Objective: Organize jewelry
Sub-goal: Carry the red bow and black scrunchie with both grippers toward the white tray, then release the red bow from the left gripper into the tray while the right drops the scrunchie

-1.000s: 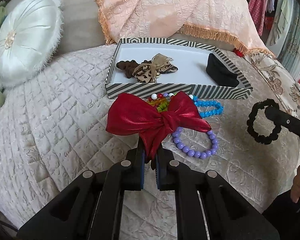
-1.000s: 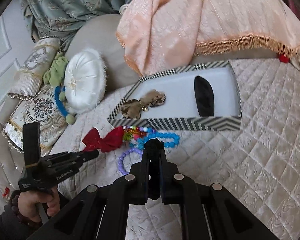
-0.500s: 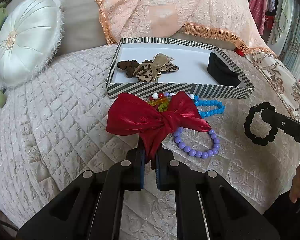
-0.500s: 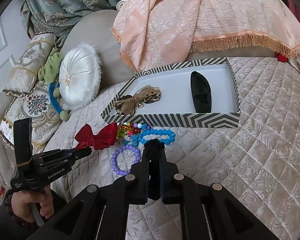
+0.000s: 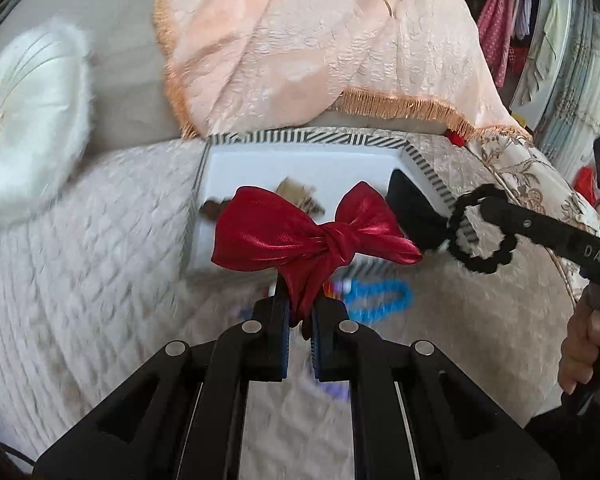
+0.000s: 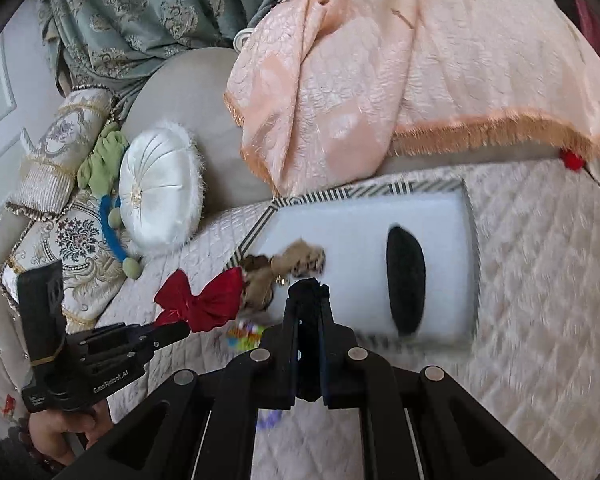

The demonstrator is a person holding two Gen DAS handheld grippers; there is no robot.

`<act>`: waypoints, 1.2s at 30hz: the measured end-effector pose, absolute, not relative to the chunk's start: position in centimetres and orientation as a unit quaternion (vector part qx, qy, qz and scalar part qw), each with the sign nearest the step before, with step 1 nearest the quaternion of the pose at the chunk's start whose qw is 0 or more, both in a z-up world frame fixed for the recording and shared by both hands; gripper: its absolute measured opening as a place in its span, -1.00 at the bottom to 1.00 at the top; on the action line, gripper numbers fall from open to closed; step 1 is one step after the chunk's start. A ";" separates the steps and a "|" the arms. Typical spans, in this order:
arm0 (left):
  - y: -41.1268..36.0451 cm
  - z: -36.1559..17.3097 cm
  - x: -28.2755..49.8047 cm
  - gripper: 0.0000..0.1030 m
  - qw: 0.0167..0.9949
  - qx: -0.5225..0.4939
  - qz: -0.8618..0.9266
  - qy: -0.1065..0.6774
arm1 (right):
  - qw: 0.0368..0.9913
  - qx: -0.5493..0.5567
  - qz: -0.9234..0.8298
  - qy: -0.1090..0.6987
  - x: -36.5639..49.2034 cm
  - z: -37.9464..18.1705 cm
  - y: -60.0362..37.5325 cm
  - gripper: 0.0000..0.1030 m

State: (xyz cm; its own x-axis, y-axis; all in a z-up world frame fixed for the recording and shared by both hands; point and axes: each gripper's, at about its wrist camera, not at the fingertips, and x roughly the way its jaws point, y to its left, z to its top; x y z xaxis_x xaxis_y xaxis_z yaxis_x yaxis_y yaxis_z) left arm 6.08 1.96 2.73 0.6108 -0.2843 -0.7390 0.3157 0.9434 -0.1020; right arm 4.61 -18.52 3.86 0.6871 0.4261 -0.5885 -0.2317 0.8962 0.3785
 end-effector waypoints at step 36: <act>-4.1 -3.6 13.8 -0.41 0.875 0.063 -0.145 0.458 | 0.851 0.195 0.118 0.472 14.8 -4.9 -21.3 -0.87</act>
